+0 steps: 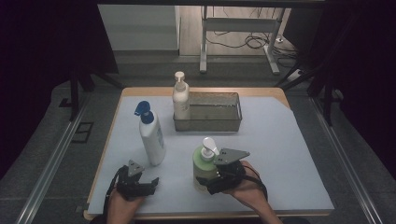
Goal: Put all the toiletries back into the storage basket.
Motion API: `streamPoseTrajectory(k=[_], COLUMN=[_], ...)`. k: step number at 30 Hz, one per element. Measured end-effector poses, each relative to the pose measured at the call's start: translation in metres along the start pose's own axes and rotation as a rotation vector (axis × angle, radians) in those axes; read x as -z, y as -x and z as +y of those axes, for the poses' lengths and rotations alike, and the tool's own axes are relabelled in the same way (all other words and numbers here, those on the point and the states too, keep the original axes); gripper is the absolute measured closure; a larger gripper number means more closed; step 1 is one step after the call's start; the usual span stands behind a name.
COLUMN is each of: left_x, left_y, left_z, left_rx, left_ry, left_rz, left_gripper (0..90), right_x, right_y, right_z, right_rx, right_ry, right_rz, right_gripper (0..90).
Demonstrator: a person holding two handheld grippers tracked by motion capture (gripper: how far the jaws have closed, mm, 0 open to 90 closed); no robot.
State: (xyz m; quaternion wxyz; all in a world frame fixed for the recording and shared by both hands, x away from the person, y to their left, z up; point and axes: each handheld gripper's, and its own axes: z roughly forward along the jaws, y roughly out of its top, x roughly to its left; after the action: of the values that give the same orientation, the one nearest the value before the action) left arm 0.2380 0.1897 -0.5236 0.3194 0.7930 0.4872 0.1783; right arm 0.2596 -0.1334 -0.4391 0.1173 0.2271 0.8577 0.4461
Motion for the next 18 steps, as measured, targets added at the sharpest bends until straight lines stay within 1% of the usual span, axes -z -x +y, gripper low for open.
streamPoseTrajectory(k=[5, 6, 13, 18], left_x=[0.0, 0.0, 0.0, 0.0], left_y=[-0.0001, 0.0, 0.0, -0.0002], left_z=[0.0, 0.0, 0.0, 0.0001], left_rx=[-0.002, 0.0, 0.0, -0.001], left_ry=[0.0, 0.0, 0.0, 0.0], left_rz=[0.001, 0.0, 0.0, 0.0], left_gripper=[12.3, 12.3, 12.3, 12.3], right_x=[-0.0038, -0.0035, -0.002, -0.0009], right_y=[0.0, -0.0011, -0.0023, -0.0027], right_z=[0.0008, 0.001, 0.0014, 0.0031], right_rx=[-0.004, -0.002, -0.02, -0.015], right_ry=[0.004, 0.005, -0.003, -0.018], right_rz=[0.001, -0.006, -0.022, -0.029], right_gripper=[10.5, 11.1, 11.5, 11.7])
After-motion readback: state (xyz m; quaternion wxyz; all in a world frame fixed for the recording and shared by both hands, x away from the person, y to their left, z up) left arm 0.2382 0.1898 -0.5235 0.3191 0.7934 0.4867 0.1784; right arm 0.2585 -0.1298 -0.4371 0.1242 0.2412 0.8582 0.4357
